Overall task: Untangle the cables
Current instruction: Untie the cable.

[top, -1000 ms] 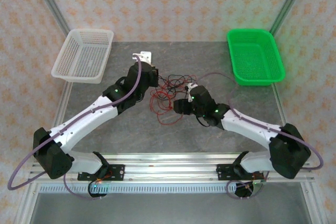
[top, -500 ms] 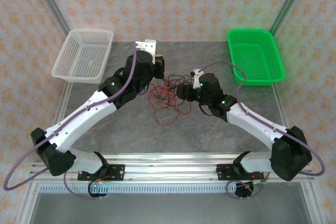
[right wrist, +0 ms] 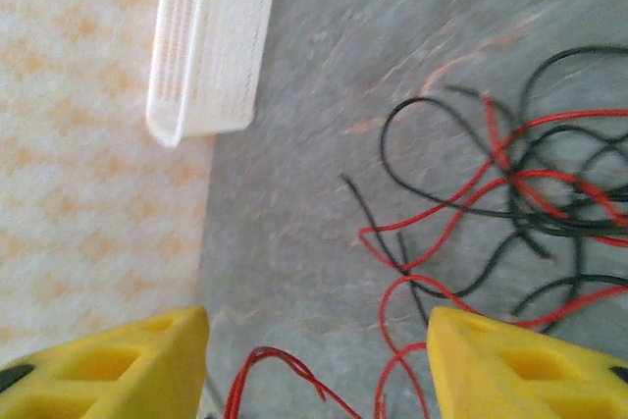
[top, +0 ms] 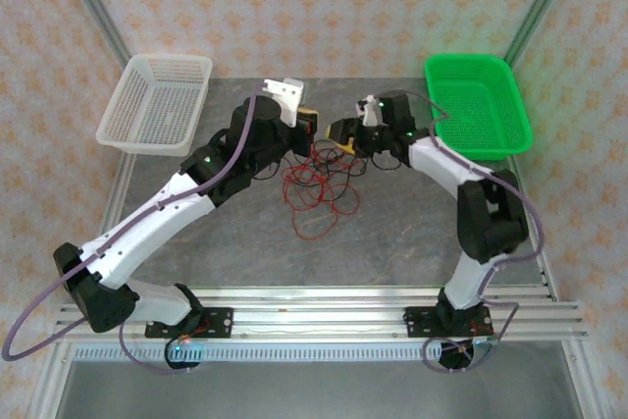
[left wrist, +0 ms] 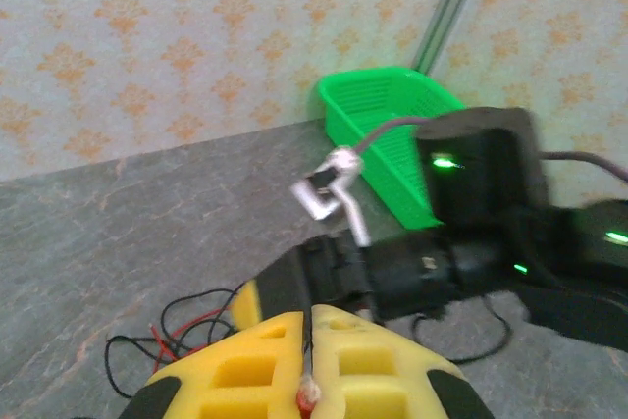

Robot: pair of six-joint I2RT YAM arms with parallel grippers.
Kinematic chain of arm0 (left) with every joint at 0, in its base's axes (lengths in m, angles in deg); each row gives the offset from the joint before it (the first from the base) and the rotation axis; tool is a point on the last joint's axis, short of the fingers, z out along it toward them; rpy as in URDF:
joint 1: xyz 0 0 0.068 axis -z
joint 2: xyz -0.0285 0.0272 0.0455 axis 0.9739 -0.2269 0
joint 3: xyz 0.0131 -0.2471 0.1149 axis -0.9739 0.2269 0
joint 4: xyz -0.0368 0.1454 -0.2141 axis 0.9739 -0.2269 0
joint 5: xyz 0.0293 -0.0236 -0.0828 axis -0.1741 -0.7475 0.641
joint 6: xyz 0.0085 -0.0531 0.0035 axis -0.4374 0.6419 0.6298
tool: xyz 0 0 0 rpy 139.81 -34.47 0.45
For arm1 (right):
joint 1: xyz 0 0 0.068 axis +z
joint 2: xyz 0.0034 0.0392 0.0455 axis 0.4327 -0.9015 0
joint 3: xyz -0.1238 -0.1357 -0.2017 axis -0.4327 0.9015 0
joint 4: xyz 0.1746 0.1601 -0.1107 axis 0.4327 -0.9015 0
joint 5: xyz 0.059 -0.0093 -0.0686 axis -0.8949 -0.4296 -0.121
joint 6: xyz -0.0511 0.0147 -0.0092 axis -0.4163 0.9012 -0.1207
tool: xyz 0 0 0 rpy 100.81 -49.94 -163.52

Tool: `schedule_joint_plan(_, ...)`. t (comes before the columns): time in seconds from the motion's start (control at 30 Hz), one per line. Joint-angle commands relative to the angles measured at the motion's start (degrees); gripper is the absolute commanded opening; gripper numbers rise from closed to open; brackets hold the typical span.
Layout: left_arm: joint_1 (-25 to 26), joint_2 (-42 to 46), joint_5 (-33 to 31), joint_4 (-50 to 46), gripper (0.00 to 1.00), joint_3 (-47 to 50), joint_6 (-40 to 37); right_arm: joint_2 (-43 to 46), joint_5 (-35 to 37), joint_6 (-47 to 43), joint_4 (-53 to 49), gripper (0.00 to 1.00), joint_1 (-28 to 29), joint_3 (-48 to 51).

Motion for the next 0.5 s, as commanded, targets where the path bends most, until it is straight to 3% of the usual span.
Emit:
schedule_joint_plan(0.0,0.4,1.1,3.0,3.0,0.00,1.0,-2.4,-2.4,-11.5,-0.2,-3.5,0.61,0.8,-0.4)
schedule_joint_plan(0.47,0.4,-0.8,11.4,5.9,0.00,2.5,-9.5,-8.1,-18.5,-5.2,-4.9,0.63,6.5,-1.9)
